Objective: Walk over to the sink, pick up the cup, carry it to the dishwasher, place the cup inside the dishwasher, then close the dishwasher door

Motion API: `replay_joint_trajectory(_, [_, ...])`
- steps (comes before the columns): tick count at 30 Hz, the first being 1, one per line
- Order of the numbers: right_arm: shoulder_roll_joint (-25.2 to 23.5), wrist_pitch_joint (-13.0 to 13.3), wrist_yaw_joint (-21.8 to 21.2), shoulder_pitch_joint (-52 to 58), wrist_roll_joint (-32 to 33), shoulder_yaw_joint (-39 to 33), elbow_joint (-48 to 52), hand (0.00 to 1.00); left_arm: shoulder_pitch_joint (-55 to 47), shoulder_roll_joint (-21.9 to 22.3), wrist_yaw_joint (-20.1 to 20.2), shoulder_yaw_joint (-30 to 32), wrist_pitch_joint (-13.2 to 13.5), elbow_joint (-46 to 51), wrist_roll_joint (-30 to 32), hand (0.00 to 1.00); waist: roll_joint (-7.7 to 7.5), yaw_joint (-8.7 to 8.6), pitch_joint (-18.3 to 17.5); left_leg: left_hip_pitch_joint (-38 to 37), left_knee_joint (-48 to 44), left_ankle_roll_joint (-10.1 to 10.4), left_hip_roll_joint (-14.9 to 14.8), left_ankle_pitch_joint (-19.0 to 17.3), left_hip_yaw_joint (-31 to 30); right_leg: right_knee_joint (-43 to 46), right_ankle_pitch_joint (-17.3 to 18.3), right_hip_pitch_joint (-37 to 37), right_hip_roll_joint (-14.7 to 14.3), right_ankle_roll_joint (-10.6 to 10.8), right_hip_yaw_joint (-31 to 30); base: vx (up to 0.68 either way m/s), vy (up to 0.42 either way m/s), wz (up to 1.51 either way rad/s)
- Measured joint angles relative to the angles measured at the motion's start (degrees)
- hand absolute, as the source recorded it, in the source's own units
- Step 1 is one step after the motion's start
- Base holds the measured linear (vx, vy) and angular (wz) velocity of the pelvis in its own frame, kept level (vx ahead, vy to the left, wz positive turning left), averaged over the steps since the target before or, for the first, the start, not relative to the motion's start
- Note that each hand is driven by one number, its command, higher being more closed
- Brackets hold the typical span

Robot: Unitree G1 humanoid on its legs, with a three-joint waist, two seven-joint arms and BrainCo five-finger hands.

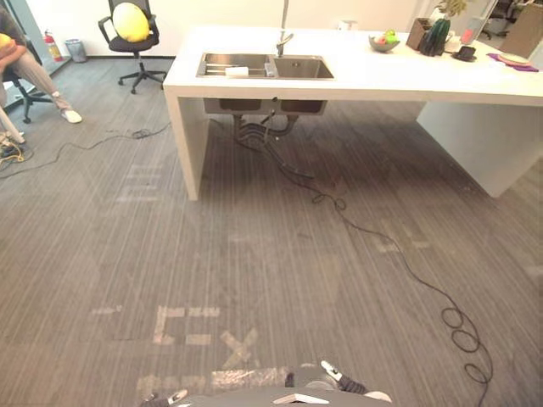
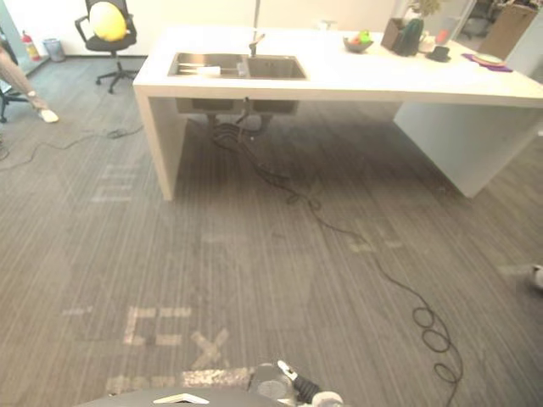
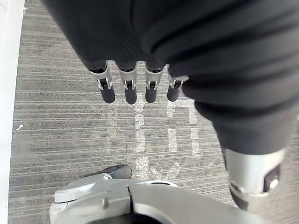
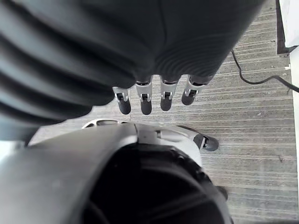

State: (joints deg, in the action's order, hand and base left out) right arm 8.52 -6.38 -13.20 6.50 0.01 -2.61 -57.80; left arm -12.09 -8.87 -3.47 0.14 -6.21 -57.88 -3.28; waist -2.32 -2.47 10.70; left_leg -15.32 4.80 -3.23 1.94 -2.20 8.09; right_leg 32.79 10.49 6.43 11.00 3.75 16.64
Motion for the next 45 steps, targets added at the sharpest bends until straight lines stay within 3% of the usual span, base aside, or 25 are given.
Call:
replay_joint_trajectory(4, [-1.0, 0.6, -0.2, 0.4, 0.9, -5.2, -0.3, 0.00, 0.9, 1.1, 0.0, 2.8, -0.4, 0.1, 0.7, 0.00, 1.32, -0.98, 1.8, 1.9, -3.9, 2.2, -4.6, -3.0, 0.0, -13.9, -5.0, 3.4, -1.8, 1.0, -1.8, -0.26, 0.077, -0.07])
replay_joint_trajectory(7, [-1.9, 0.7, -0.5, 4.5, 1.3, -5.3, 2.5, 0.00, 2.6, 1.8, 0.2, 5.8, -1.2, 1.3, 2.4, 0.00, 1.28, -0.98, 3.7, 2.2, -13.0, 6.0, -8.2, -10.0, -0.4, -16.3, -8.5, 3.9, -1.7, 1.7, -6.8, -0.01, -0.102, -0.05])
replay_joint_trajectory(9, [-3.1, -0.3, -0.8, 7.3, 1.8, -5.5, 4.1, 0.00, 2.8, 2.0, 0.2, 6.6, -1.7, 3.2, 3.7, 0.00, 1.03, -1.00, 3.5, 2.0, -17.2, 8.5, -9.2, -14.0, -1.5, -11.5, -6.6, 3.7, -0.4, -0.2, -8.6, 0.42, -0.415, 0.19])
replay_joint_trajectory(11, [-3.4, -1.6, -1.9, 9.0, 1.9, -5.9, 4.8, 0.00, 2.7, 2.9, 0.0, 7.9, -1.7, 5.0, 4.9, 0.00, 1.57, -1.30, 3.0, 1.5, -19.3, 10.6, -11.2, -16.9, -2.0, -5.0, -5.1, 5.2, -0.5, 0.9, -7.9, 0.51, -0.459, 0.18])
replay_joint_trajectory(12, [-1.9, -2.5, -2.7, 10.1, 1.6, -6.3, 5.1, 0.00, 1.8, 4.6, 0.0, 8.8, -1.6, 5.3, 5.5, 0.00, 3.83, -1.94, 1.6, 1.0, -20.3, 11.3, -14.0, -18.1, -2.6, -1.9, -0.6, 6.0, -2.9, -0.1, -6.2, 0.60, -0.389, 0.11])
replay_joint_trajectory(14, [0.2, -3.8, -3.9, 9.8, 0.0, -7.2, 4.5, 0.00, 1.2, 6.6, 0.0, 10.3, -0.7, 5.6, 7.0, 0.00, 6.58, -2.48, 0.2, 6.9, -40.8, 11.6, -15.0, -15.8, -6.8, -1.1, 3.7, 4.1, -6.3, -2.2, -4.7, 0.65, -0.363, 0.05])
replay_joint_trajectory(16, [1.2, -4.6, -4.1, 9.3, -0.4, -7.1, 3.7, 0.00, 1.1, 7.2, -0.4, 11.6, 0.5, 5.6, 7.3, 0.00, 7.31, -2.22, 0.3, 11.5, -58.7, 12.7, -16.1, -6.9, -7.1, -4.9, 5.5, -2.6, -9.8, -4.4, -3.8, 0.55, -0.266, 0.01])
replay_joint_trajectory(19, [1.2, -5.1, -3.8, 6.6, -0.2, -6.5, 0.5, 0.00, 1.9, 6.5, -2.0, 11.7, 2.5, 5.8, 7.3, 0.00, 5.59, -0.86, 2.7, 17.0, -71.3, 10.6, -15.6, -11.1, -2.5, -14.6, 4.5, -16.4, -12.1, -5.6, -4.1, 0.40, -0.139, -0.18])
replay_joint_trajectory(22, [1.7, -5.0, -3.6, 3.2, 1.0, -7.1, 0.5, 0.00, 2.0, 6.4, -2.5, 11.6, 3.5, 7.8, 7.3, 0.00, 5.15, 0.59, 3.5, 23.7, -64.2, 7.1, -13.2, -15.9, 3.3, -19.3, 4.4, -23.1, -11.6, -5.5, -5.8, -0.15, 0.065, -0.39])
replay_joint_trajectory(23, [1.7, -4.8, -2.8, 1.1, 2.5, -7.7, 0.6, 0.00, 2.1, 6.5, -2.6, 11.1, 5.3, 7.6, 7.4, 0.00, 5.07, 1.03, 3.6, 26.6, -48.2, 5.3, -10.3, -14.6, 7.2, -20.4, 4.7, -25.9, -10.4, -4.5, -5.7, -0.35, 0.107, -0.33])
replay_joint_trajectory(25, [1.9, -4.4, -2.8, 0.8, 3.0, -7.8, 0.9, 0.00, 1.3, 6.7, -3.2, 10.8, 7.3, 7.2, 7.4, 0.00, 5.59, 1.28, 3.4, 26.5, -33.0, 4.0, -7.9, -6.6, 7.6, -20.4, 5.5, -27.7, -10.5, -3.1, -5.5, -0.27, 0.118, -0.26])
replay_joint_trajectory(26, [3.0, -3.7, -2.5, 0.4, 4.0, -7.8, 0.6, 0.00, 0.5, 7.6, -4.2, 9.5, 10.0, 6.8, 7.4, 0.00, 7.74, 2.20, 3.3, 25.0, -20.8, -0.7, -6.9, 8.2, 4.5, -20.1, 7.2, -29.9, -11.8, -1.4, -7.0, -0.01, 0.082, -0.12])
replay_joint_trajectory(27, [2.1, -4.0, -2.6, 0.0, 4.5, -7.2, 0.4, 0.00, 0.7, 6.3, -4.6, 9.7, 10.6, 6.7, 7.3, 0.00, 5.88, 1.98, 3.3, 24.2, -19.4, -0.4, -5.5, 8.7, 4.4, -20.9, 7.9, -30.1, -10.9, -2.2, -8.3, 0.11, 0.055, -0.07])
replay_joint_trajectory(28, [1.6, -4.1, -2.8, -0.5, 4.6, -6.5, 0.5, 0.00, 1.3, 6.1, -5.4, 9.6, 11.9, 6.8, 6.8, 0.00, 4.60, 2.20, 3.1, 24.6, -19.1, 0.3, -4.7, 7.7, 4.1, -22.5, 7.0, -29.4, -10.9, -3.4, -8.7, 0.18, -0.052, 0.13])
replay_joint_trajectory(30, [0.9, -4.9, -2.8, -1.6, 4.3, -6.5, 0.4, 0.00, 2.3, 5.1, -6.8, 8.3, 12.6, 6.5, 6.1, 0.00, 3.47, 2.49, 3.7, 24.8, -20.3, -0.1, -3.4, 5.8, 4.3, -22.4, 6.3, -29.5, -9.8, -2.8, -9.3, 0.21, -0.032, 0.12])
replay_joint_trajectory(32, [1.0, -6.0, -2.8, -1.6, 4.1, -6.5, -0.2, 0.00, 2.4, 4.9, -8.2, 6.8, 13.7, 6.0, 5.7, 0.00, 3.78, 2.58, 3.7, 24.3, -21.7, -0.3, -1.9, 3.2, 4.5, -20.8, 6.3, -29.9, -8.3, -2.6, -9.5, 0.23, -0.023, 0.14])
replay_joint_trajectory(35, [1.0, -6.2, -2.4, -1.4, 4.4, -7.0, -1.4, 0.00, 3.0, 4.3, -9.7, 5.9, 16.0, 5.4, 5.6, 0.00, 2.48, 2.45, 2.9, 24.1, -22.6, 0.3, 1.2, -0.2, 5.5, -11.8, 7.6, -26.0, -4.6, -2.4, -9.7, 0.18, 0.008, 0.10])
replay_joint_trajectory(36, [0.0, -6.3, -2.4, -0.6, 4.8, -7.5, -2.6, 0.00, 3.1, 3.5, -10.2, 5.7, 16.6, 5.7, 5.6, 0.00, 0.97, 2.99, 1.8, 25.2, -29.0, -1.3, 2.6, -4.9, 5.1, -3.5, 8.7, -22.1, -1.4, -1.7, -9.5, 0.29, -0.120, -0.20])
replay_joint_trajectory(37, [0.6, -6.2, -2.3, 0.7, 5.3, -7.8, -1.8, 0.00, 2.7, 3.4, -10.8, 4.6, 16.6, 7.2, 5.2, 0.00, 1.81, 3.33, 1.3, 22.5, -29.9, -0.8, 2.3, -8.5, 1.9, 9.4, 6.8, -16.2, -0.5, -0.5, -9.5, 0.29, -0.104, -0.12])
replay_joint_trajectory(38, [0.2, -6.0, -2.2, 0.8, 5.7, -8.4, -1.5, 0.00, 3.2, 2.8, -10.9, 4.2, 16.4, 8.2, 5.1, 0.00, 0.18, 2.67, 1.8, 21.3, -29.7, -2.2, 3.8, -8.6, 2.3, 16.1, 4.1, -13.9, 1.9, -0.4, -9.4, 0.21, -0.013, 0.11])
replay_joint_trajectory(39, [-0.6, -6.1, -2.5, 1.3, 6.4, -8.4, -1.5, 0.00, 3.3, 1.7, -11.0, 2.9, 15.9, 12.3, 4.6, 0.00, -0.82, 1.60, 1.2, 16.9, -25.2, -2.8, 6.2, -8.4, 1.0, 25.0, -4.8, -10.3, 4.8, -1.2, -9.6, 0.22, 0.127, 0.44])
replay_joint_trajectory(40, [-1.2, -6.2, -2.6, 2.5, 6.4, -8.4, -1.7, 0.00, 3.3, 1.6, -11.3, 1.7, 15.9, 17.1, 4.6, 0.00, -1.14, 1.37, 0.6, 13.3, -20.6, -3.0, 6.7, -7.8, 0.4, 29.3, -5.6, -6.8, 5.4, -2.1, -9.6, 0.24, 0.127, 0.36])
replay_joint_trajectory(43, [-2.2, -6.2, -2.9, 2.4, 6.6, -8.3, -1.6, 0.00, 4.7, 2.2, -13.2, 0.0, 15.5, 23.9, 4.6, 0.00, -1.16, 0.62, 0.5, 7.7, -14.3, -3.7, 6.3, -6.1, -2.2, 29.4, 1.1, 0.3, 3.1, -3.0, -6.6, 0.27, 0.123, 0.22])
replay_joint_trajectory(44, [-2.3, -6.2, -2.9, 3.7, 7.1, -7.7, -1.5, 0.00, 7.0, 2.6, -13.8, -2.2, 14.5, 26.4, 4.6, 0.00, -0.23, -0.57, 0.5, 5.1, -12.3, -3.8, 5.2, -6.0, -4.7, 19.0, 4.3, 3.8, 0.1, -2.3, -3.6, 0.30, 0.094, 0.55])
replay_joint_trajectory(45, [-2.2, -6.2, -2.8, 4.3, 7.4, -7.4, -1.5, 0.00, 7.6, 2.8, -13.7, -2.9, 13.9, 27.4, 4.6, 0.00, 0.17, -1.15, 0.7, 4.5, -12.0, -3.9, 4.7, -6.3, -5.7, 13.2, 4.2, 4.0, -1.0, -2.3, -2.4, 0.27, 0.080, 0.65])
